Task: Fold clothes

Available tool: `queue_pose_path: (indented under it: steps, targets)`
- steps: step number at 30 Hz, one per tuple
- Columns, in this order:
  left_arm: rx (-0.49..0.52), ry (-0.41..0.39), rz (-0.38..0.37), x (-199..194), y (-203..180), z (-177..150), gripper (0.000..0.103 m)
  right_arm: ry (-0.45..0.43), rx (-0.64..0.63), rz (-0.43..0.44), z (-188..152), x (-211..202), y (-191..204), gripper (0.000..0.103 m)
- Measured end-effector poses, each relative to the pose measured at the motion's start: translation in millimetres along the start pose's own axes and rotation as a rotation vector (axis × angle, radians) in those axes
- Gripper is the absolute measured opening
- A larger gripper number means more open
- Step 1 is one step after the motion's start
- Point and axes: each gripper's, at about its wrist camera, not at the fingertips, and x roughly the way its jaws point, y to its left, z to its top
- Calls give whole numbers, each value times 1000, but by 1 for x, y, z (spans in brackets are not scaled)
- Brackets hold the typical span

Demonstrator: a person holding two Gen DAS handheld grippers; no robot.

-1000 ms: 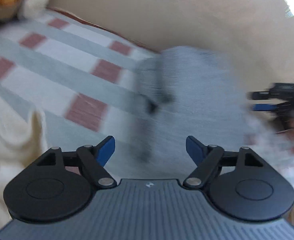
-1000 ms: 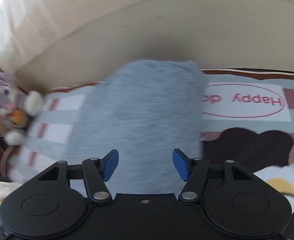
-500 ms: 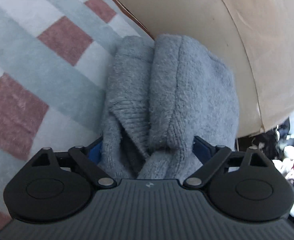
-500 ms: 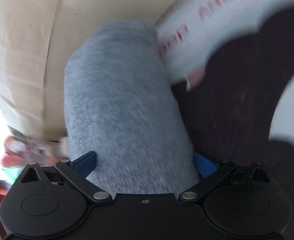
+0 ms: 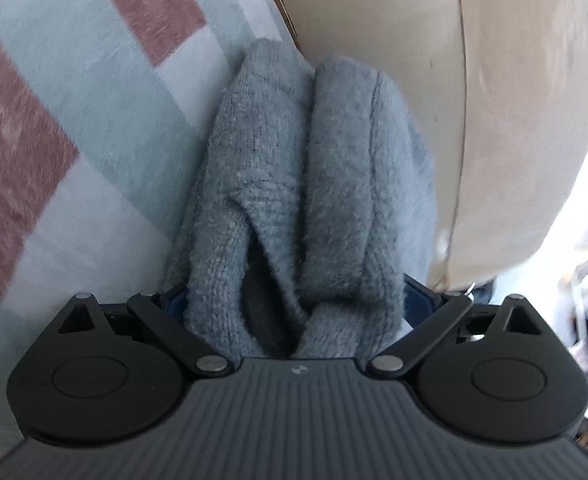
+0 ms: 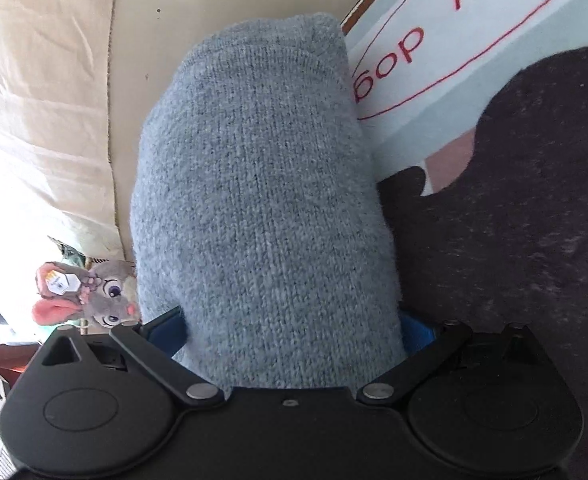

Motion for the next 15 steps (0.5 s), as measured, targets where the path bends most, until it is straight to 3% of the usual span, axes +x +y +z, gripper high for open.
queue_pose_path:
  steps: [5, 7, 10, 11, 15]
  targets:
    - [26, 48, -38, 9, -10, -12, 89, -32, -2, 66, -5, -9, 18, 103]
    - [36, 57, -69, 9, -19, -16, 79, -11, -37, 25, -2, -8, 28, 103]
    - [106, 55, -60, 8, -49, -23, 77, 22, -89, -38, 4, -6, 45, 103]
    - [147, 56, -26, 9, -60, -25, 75, 33, -107, -59, 5, -5, 50, 103]
    - [432, 93, 384, 38, -100, -31, 72, 76, -177, -143, 13, -3, 71, 103]
